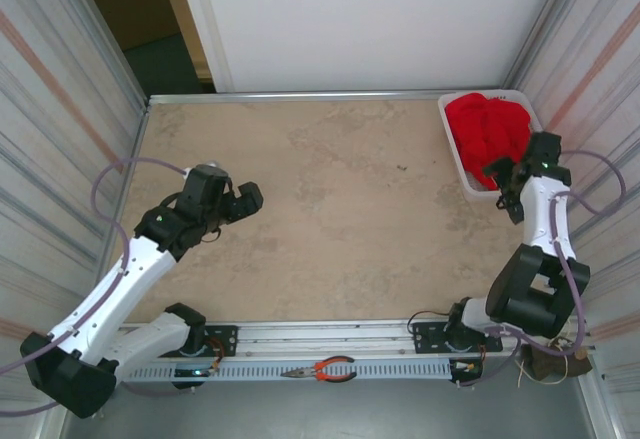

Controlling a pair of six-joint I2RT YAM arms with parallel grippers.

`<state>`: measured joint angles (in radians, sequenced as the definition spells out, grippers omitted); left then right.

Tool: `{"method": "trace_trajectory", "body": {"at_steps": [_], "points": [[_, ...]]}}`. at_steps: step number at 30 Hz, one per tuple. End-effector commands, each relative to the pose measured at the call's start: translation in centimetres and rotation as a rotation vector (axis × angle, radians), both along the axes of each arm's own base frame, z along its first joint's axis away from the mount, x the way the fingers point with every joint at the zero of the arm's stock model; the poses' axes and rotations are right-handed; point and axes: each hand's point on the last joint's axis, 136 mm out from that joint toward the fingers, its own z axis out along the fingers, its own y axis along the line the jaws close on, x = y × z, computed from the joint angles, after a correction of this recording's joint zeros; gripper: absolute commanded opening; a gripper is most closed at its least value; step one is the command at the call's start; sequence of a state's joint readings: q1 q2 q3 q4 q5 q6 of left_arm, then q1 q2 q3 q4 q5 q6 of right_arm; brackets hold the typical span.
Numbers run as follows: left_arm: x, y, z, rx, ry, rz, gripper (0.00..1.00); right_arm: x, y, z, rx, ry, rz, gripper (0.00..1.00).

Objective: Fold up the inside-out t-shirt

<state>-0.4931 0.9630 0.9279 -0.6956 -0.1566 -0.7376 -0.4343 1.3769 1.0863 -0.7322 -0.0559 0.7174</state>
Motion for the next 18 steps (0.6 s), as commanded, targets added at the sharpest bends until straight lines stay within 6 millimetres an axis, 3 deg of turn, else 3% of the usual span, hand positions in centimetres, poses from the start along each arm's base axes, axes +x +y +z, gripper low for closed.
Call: {"method": "trace_trajectory", "body": {"at_steps": [1, 9, 18], "points": [[-0.1, -0.2, 0.4, 0.0, -0.03, -0.025, 0.99, 1.4, -0.6, -0.1, 0.062, -0.064, -0.035, 0.99], [-0.2, 0.2, 0.6, 0.01, -0.046, -0.015, 0.99, 6.2, -1.2, -3.2, 0.104, -0.062, 0.008, 0.99], [0.3, 0.0, 0.2, 0.019, -0.044, -0.017, 0.99, 11.6, 1.7, -2.1, 0.04, -0.062, 0.145, 0.99]]}}
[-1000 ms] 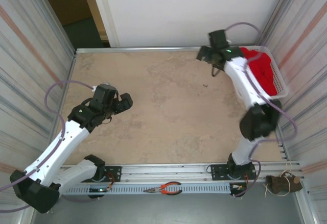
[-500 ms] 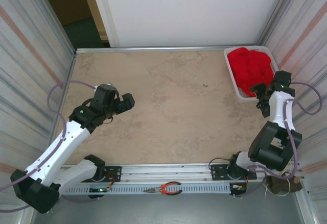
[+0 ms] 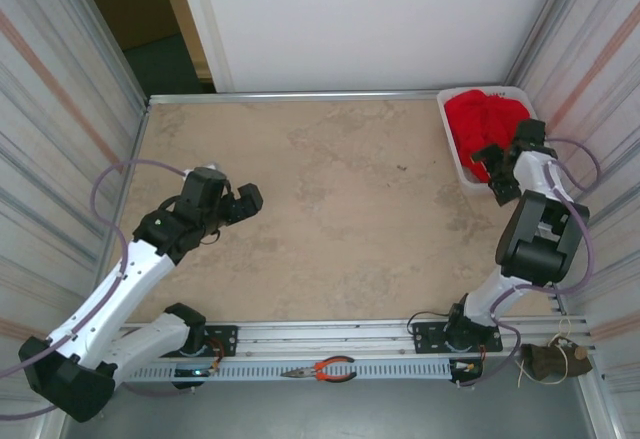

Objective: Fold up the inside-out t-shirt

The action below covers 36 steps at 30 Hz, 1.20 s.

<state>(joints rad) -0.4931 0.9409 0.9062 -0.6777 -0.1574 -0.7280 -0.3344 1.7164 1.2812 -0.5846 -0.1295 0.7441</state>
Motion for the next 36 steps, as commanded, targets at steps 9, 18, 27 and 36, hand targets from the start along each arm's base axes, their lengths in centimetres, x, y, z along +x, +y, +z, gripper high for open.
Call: {"method": "trace_trajectory", "body": {"at_steps": [9, 18, 27, 36], "points": [[1.1, -0.6, -0.2, 0.023, -0.017, -0.021, 0.99, 4.8, 2.2, 1.7, -0.008, -0.03, 0.105, 1.0], [1.3, -1.4, -0.5, 0.002, -0.014, -0.049, 0.99, 3.7, 1.5, 12.5, -0.122, -0.221, 0.074, 0.98], [2.4, -2.4, -1.2, 0.007, 0.008, -0.075, 0.99, 12.1, -2.1, 9.5, -0.22, -0.052, 0.118, 0.9], [3.5, -3.7, -1.5, -0.021, 0.026, -0.102, 0.99, 17.4, -2.3, 0.6, -0.194, 0.055, 0.136, 0.91]]}}
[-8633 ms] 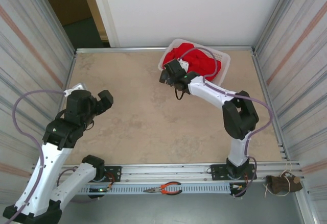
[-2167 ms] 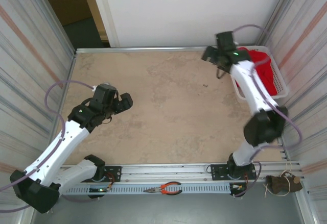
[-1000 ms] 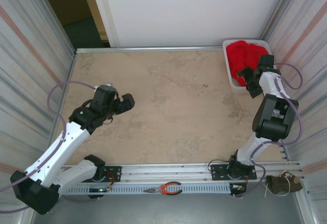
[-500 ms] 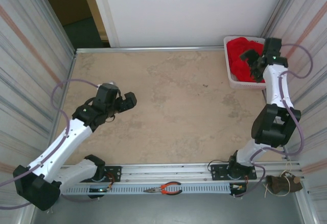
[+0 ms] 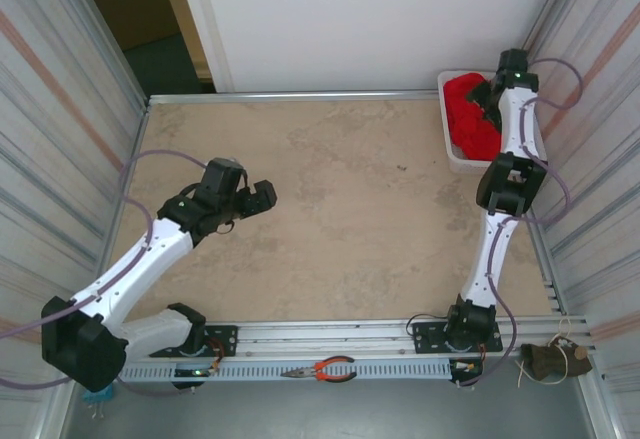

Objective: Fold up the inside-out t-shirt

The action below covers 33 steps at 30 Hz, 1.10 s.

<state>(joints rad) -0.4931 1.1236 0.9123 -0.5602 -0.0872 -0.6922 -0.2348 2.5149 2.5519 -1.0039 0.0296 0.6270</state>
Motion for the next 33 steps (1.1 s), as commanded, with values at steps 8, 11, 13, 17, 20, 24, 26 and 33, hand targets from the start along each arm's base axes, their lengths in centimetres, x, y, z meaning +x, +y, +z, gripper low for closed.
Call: {"method": "trace_trajectory", "body": {"at_steps": [8, 11, 13, 17, 20, 24, 26, 33], "points": [[1.2, -1.4, 1.6, -0.024, -0.024, -0.044, 0.99, 2.1, 2.6, -2.8, 0.097, -0.02, 0.05, 0.07], [1.3, -1.5, 1.8, -0.027, -0.029, -0.049, 0.99, 2.6, 2.9, 2.8, 0.098, -0.135, 0.073, 0.0], [1.4, -1.5, 2.0, -0.025, -0.035, -0.049, 0.99, 2.8, 3.7, 8.0, 0.104, -0.249, 0.105, 0.0], [1.6, -1.5, 2.4, -0.021, -0.049, -0.054, 0.99, 1.4, 7.6, 21.2, 0.136, -0.527, 0.216, 0.0], [1.9, -1.6, 2.9, -0.018, -0.062, -0.054, 0.99, -1.9, 12.7, 30.1, 0.16, -0.698, 0.341, 0.0], [2.3, -1.8, 3.7, -0.022, -0.081, -0.059, 0.99, -8.6, 20.5, 39.5, 0.206, -0.882, 0.54, 0.0], [2.4, -1.9, 4.0, -0.028, -0.088, -0.059, 0.99, -11.8, 24.1, 42.5, 0.245, -0.945, 0.633, 0.0], [2.6, -2.3, 4.4, -0.055, -0.097, -0.057, 0.99, -16.7, 32.6, 44.4, 0.395, -0.962, 0.818, 0.0]]}}
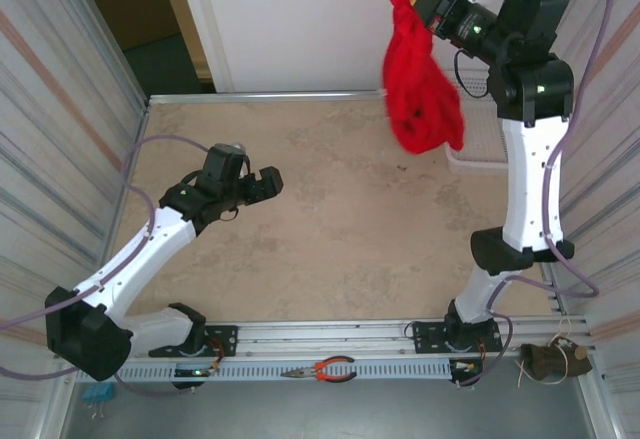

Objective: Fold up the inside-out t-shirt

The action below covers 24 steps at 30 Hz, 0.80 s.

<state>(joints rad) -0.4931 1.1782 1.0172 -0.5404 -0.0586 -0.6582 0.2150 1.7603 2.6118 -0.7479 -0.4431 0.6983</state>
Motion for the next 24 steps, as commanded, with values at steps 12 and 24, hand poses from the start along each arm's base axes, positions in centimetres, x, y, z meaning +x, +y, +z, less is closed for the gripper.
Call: {"method": "trace_trajectory", "body": {"at_steps": [12, 24], "points": [[2.3, 0.6, -0.1, 0.087, -0.026, 0.007, 0.99, 6.9, 5.8, -21.3, -0.063, 0.449, 0.078, 0.0], [4.3, 1.3, -9.3, 0.162, 0.18, -0.015, 0.98, 6.0, -0.6, -35.6, -0.118, 0.688, -0.035, 0.0]]}}
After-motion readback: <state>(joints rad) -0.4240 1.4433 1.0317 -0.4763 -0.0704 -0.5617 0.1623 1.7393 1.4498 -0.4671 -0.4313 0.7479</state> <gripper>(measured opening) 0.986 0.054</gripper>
